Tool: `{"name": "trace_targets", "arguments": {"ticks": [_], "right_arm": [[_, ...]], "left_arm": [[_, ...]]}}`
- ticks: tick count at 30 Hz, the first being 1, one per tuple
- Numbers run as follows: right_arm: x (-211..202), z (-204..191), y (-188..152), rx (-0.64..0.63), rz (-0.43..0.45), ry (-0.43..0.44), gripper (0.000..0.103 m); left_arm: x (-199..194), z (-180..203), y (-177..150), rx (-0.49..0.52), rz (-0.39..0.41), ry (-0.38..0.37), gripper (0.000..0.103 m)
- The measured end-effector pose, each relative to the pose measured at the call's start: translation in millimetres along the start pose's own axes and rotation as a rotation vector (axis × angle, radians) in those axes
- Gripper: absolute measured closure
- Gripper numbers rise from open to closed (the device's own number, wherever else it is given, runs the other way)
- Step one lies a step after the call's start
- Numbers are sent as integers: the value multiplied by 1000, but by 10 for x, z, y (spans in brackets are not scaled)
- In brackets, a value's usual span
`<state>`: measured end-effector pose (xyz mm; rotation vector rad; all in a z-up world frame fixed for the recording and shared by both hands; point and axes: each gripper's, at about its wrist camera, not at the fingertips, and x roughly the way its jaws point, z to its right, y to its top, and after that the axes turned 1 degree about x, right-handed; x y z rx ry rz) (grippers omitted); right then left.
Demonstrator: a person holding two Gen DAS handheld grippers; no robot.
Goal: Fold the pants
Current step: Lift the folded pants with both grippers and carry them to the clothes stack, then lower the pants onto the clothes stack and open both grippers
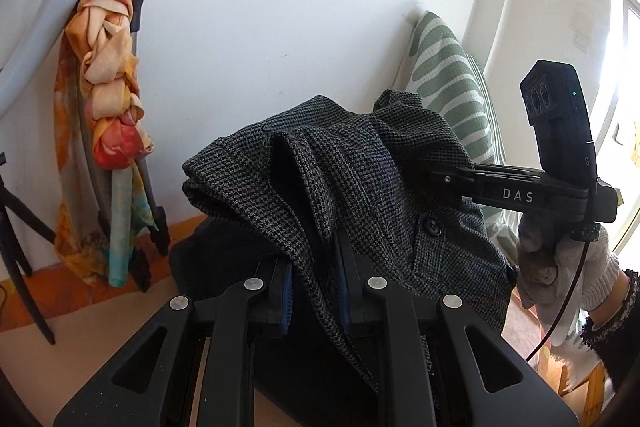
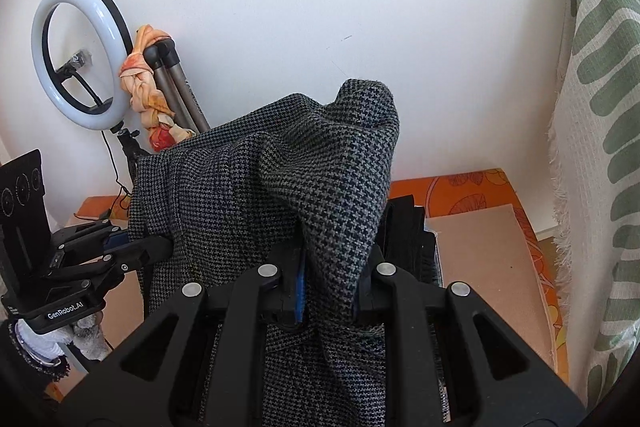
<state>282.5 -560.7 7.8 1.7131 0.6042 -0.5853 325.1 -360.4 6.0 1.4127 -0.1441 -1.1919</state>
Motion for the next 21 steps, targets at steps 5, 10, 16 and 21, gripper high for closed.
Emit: {"name": "trace_targets", "arguments": {"ticks": [5,10,16,21], "right_arm": [[182,197,29,64,-44,-38,67],[136,423,69,170,-17,-134,56],[-64,437,77,177,16,-149,56],[-203,296,88,160,27,-158,55]], "left_arm": [[234,-106,-35,-5,-54,28,87],[359,-227,-55,-5,-81,112,82],[143,-416,-60,-49,-60,155,82],[-86,-418,-77,-30,-42,166,82]]}}
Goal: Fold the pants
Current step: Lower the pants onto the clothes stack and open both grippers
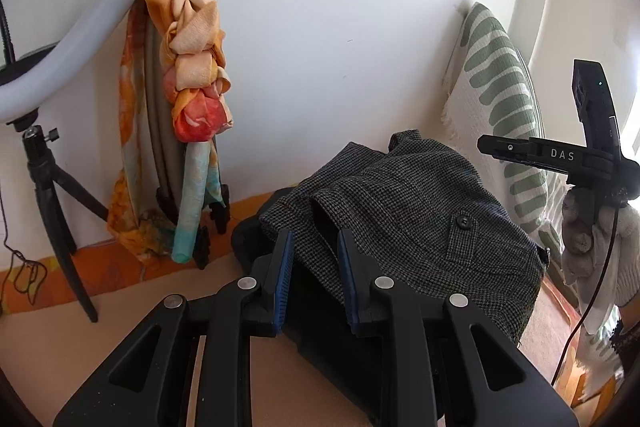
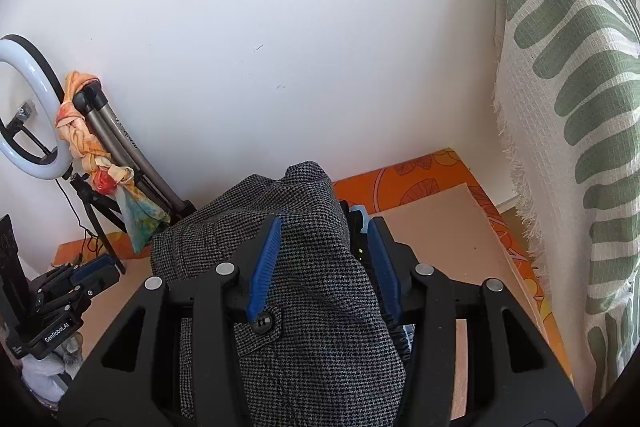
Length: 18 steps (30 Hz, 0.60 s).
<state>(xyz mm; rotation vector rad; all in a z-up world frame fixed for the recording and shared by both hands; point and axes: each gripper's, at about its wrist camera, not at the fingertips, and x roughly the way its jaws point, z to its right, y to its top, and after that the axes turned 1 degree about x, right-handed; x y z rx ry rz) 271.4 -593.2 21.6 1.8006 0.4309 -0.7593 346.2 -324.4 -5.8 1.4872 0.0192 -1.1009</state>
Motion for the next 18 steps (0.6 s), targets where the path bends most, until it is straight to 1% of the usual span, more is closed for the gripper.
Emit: {"name": "trace_targets", "arguments": {"ticks": [4,5,7,9,13,15,18], "right_arm": [[-183,-116,-64,-10,13,-1,54],[-238,-148,-94,-12,20,0,51],[-331,-217,-155,-18,30,-1,45],[-434,-286,-224,-25,34,3,44],[-625,-428,-397,-52,48,-14,43],[-720,-480,-482,-55,55,-15,40],[-843,-555,-604,-64,65,-26,39]], "left_arm": [[-205,11,-2,12,19,-3,82],[-254,26,-3,18,24,-6,82],[-378,63,-37,34,35,0,79],[-514,112,-92,53,45,7,67],[-755,229,-180,70,70,6,58],[-859,266,-224,67,80,-1,47],[-996,306,-291,60,87,-9,44]]}}
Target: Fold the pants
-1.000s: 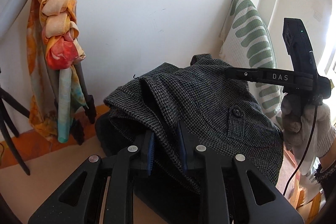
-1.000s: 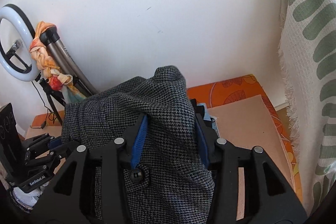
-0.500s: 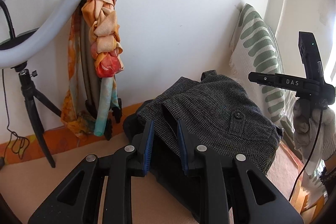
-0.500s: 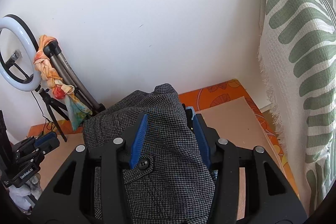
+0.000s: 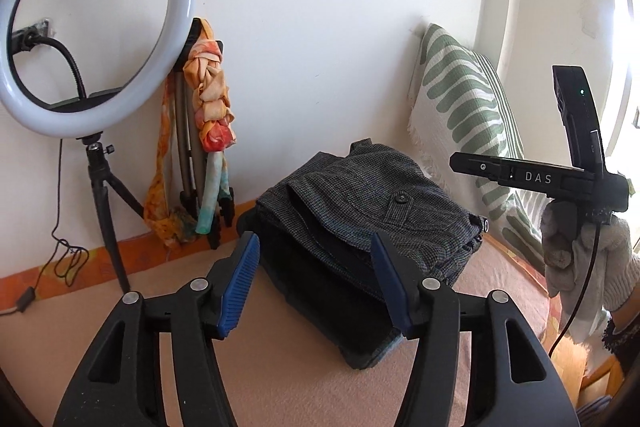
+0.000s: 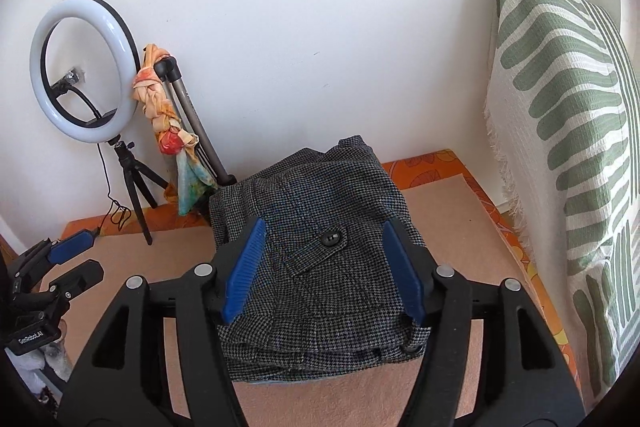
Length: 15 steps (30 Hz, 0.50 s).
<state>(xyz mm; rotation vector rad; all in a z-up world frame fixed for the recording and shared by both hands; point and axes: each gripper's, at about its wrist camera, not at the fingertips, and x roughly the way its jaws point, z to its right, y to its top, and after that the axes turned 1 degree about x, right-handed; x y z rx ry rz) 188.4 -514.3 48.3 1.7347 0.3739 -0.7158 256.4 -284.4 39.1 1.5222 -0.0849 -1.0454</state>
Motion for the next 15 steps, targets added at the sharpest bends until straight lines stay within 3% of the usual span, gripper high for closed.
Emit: {"name": "trace_targets", "arguments": {"ticks": [4,9,11,15], "right_arm": [[-180,-101,-158,-12,11,-19,30],[-427,-164,-374,22,32,-64,28],[-528,-193,-476,31,49,-91,17],[-717,-282,-652,9,103,-150,9]], "left_arm": [[-173,46,-76,-5,16,-9,38],[-366,107,-206,-12,11,-39,30],[-455,149,-274,-4,15,-40,30],[-620,225,-416,14,15,-40,26]]}}
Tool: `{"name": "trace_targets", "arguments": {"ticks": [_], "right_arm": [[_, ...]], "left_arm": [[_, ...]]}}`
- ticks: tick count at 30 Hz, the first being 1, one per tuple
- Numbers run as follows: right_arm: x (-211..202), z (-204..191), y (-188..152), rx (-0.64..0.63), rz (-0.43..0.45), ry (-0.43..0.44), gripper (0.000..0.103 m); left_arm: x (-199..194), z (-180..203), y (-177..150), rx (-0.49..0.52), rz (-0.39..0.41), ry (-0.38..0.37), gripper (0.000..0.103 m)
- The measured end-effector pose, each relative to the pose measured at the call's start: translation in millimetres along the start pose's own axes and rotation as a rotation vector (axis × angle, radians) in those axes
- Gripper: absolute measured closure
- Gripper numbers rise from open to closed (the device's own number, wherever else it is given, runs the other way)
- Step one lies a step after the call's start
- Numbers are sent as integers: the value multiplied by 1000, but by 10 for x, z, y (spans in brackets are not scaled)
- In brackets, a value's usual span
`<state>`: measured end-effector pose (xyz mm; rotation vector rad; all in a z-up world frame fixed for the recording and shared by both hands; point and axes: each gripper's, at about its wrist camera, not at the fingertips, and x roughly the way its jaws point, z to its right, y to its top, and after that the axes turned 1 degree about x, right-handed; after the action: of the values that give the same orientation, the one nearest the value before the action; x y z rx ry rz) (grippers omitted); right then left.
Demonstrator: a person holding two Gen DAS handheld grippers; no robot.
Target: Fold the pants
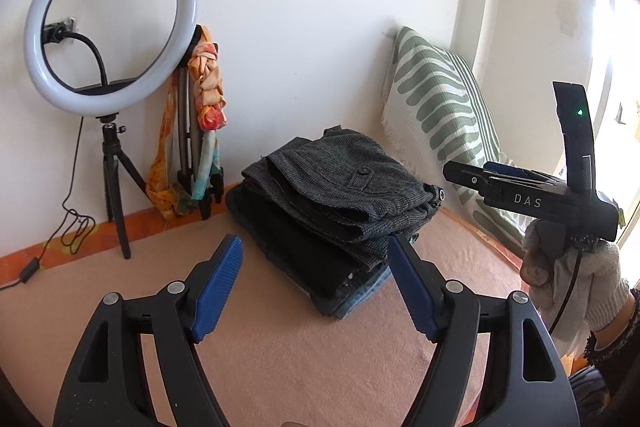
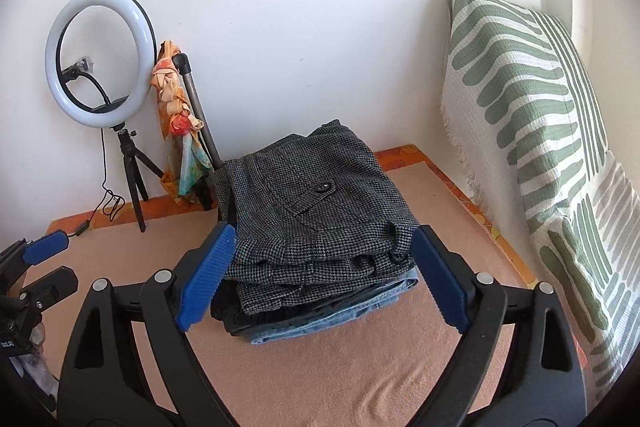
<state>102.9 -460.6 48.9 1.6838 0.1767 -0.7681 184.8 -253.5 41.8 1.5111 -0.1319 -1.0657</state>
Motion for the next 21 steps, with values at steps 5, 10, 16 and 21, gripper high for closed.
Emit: {"name": "trace_targets", "arguments": {"ticks": [5,10,16,21], "right_arm": [[-168,-47,-167,0,19,-16,6],[-285,-99,-351,-8,30,-31,4],[-410,-124,-545,13,41,-30,0],[-477,-150,-655,10,61,-38,0]], "left_arm": [[-171,55,-154,-10,7,-5,22],[-326,86,-286,-23,23,18,19],[-436,167,-454,4,13,39,18],[-472,205,-539,15,5,46,18]]}}
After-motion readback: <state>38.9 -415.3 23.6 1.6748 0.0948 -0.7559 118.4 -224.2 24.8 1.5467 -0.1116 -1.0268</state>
